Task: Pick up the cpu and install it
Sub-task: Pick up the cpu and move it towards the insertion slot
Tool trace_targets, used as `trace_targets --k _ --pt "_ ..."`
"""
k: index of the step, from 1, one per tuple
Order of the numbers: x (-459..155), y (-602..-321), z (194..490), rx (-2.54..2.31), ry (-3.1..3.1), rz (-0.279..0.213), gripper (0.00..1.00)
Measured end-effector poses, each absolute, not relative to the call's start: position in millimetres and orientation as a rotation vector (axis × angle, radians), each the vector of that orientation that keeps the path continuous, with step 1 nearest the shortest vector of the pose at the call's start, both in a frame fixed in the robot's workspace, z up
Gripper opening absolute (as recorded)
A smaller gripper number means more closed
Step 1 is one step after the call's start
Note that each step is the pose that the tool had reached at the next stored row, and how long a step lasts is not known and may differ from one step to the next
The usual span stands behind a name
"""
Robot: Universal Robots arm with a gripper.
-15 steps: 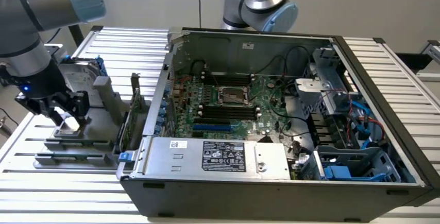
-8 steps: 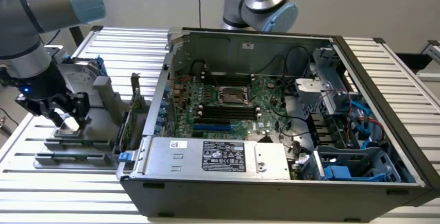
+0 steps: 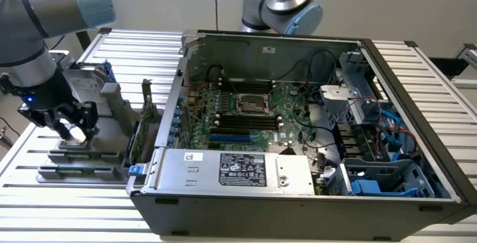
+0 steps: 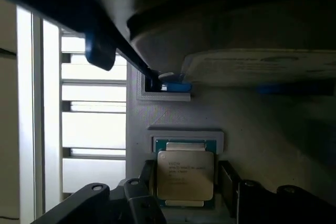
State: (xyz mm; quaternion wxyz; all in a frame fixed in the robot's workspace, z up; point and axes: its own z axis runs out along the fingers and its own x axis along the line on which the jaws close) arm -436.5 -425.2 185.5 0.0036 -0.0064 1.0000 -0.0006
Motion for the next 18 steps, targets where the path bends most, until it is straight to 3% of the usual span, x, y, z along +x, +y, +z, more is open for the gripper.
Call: trace_targets --k 18 --pt "-436.5 -425.2 183.9 -0.02 3.134 0.012 0.55"
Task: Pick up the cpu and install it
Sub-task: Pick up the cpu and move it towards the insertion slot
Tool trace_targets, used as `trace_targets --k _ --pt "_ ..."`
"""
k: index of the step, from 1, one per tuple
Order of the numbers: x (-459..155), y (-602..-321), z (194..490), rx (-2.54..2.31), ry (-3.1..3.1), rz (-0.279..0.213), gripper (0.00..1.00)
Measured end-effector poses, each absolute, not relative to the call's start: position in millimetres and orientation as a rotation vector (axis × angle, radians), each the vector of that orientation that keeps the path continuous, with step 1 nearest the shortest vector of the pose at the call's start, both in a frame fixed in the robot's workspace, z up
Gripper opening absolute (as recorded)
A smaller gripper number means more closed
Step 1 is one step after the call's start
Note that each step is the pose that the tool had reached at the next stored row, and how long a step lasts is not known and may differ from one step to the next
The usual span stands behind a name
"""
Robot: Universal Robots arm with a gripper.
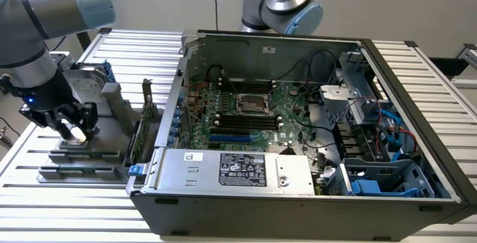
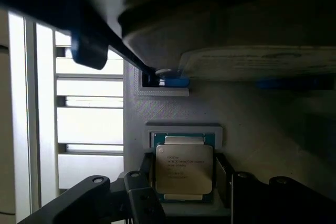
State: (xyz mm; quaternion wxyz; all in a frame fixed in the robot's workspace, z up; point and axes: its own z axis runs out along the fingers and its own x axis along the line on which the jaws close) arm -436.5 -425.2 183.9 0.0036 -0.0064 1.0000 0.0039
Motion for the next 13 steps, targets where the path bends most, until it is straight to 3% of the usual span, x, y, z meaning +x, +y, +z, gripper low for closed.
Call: trace_targets --k 13 --pt "-436.5 -425.4 192.8 -0.02 3.135 0.046 0.55"
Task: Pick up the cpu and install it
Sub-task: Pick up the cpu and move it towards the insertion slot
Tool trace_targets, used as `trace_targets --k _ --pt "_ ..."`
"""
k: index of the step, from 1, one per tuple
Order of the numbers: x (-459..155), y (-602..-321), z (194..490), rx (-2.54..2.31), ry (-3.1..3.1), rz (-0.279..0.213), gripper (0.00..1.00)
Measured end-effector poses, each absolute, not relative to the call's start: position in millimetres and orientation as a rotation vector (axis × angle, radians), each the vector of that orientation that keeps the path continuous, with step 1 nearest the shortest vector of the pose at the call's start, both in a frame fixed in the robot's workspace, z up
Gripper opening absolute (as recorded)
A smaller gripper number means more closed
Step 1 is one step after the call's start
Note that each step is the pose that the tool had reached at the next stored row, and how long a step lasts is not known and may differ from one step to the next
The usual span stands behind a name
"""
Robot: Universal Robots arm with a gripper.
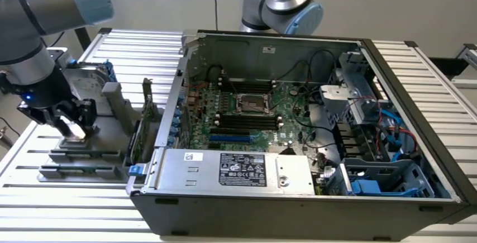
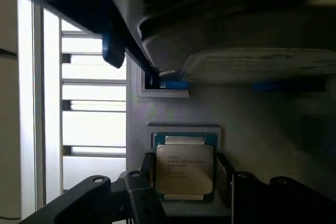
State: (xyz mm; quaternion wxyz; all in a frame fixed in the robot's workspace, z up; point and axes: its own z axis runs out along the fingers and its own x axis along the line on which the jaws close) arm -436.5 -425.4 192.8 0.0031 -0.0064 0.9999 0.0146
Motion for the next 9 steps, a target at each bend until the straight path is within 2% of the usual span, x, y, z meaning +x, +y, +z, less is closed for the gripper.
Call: trace_targets --k 9 --pt "-436.5 -425.6 225.2 -0.02 3.137 0.054 0.55"
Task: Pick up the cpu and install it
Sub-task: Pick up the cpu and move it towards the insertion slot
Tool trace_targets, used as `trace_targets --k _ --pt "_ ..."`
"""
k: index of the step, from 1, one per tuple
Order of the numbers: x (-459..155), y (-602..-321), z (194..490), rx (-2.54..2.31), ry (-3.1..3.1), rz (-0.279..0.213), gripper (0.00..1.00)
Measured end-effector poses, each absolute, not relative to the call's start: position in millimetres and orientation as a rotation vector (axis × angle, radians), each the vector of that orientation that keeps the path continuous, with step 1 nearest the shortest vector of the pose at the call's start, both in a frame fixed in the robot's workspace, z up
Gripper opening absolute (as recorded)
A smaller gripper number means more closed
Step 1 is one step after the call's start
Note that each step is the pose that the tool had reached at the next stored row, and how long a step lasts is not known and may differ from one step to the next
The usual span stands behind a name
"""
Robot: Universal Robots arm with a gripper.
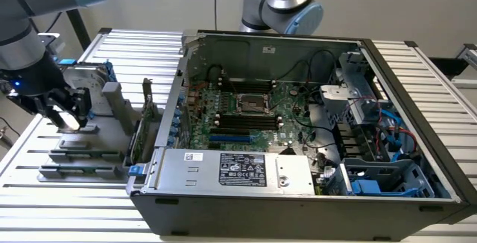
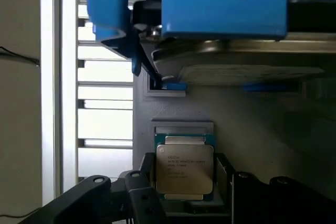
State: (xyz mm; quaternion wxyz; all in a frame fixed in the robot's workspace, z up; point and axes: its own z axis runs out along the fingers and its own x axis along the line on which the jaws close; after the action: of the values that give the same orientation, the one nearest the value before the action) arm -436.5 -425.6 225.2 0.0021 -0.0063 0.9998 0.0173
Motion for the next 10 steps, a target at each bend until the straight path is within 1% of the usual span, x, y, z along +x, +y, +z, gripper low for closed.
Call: trace_targets --k 10 --pt "-434.1 -425.6 270.5 -0.021 3.137 0.054 0.55"
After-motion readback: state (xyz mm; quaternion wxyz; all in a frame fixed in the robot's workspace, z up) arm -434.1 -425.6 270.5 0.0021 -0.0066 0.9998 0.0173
